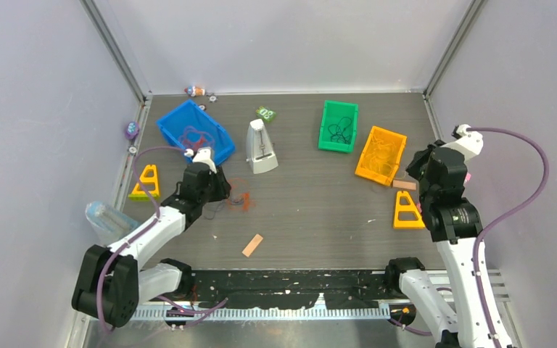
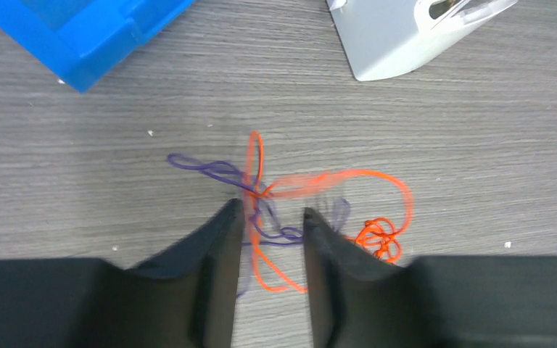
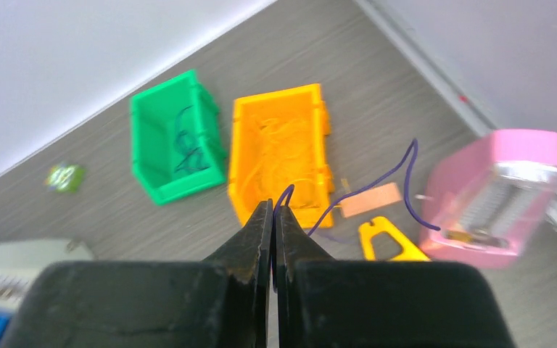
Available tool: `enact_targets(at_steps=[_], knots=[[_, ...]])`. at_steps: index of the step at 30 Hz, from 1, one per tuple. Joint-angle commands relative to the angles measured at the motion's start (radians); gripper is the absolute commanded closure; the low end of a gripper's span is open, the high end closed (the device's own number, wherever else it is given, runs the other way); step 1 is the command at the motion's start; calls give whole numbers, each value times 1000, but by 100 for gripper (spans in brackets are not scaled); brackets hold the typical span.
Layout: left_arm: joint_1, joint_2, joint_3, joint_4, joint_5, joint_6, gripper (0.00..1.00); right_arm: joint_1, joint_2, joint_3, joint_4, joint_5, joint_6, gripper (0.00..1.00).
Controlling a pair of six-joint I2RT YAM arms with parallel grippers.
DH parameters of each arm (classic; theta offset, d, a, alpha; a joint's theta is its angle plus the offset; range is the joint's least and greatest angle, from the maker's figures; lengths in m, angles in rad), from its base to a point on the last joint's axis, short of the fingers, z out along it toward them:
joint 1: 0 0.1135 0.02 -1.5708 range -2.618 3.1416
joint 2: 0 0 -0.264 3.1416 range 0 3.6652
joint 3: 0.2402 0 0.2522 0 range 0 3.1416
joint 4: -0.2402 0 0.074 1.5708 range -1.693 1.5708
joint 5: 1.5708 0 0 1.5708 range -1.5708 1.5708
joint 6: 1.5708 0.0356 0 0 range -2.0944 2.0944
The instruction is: Untangle the cables
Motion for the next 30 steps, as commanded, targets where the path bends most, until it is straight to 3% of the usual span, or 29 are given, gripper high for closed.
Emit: enact_targets(at_steps=[1,3,5,13,21,30], knots=[[5,-43,9,37,63,31,52,1,14,14,72,-315,-91,95],[5,-67,-22,85,113,45,41,2,43,20,77,-490,-115,95],[5,-83,-44,136,166,51,39,5,70,44,56,-550,-139,95],[-3,-54,-28,155,241,61,39,6,149,245,45,-567,-134,95],[-9,-95,-63,204,259,65,29,9,328,553,46,-655,-77,95],[-11,-93,-67,214,265,64,28,12,589,821,151,-737,-13,95]])
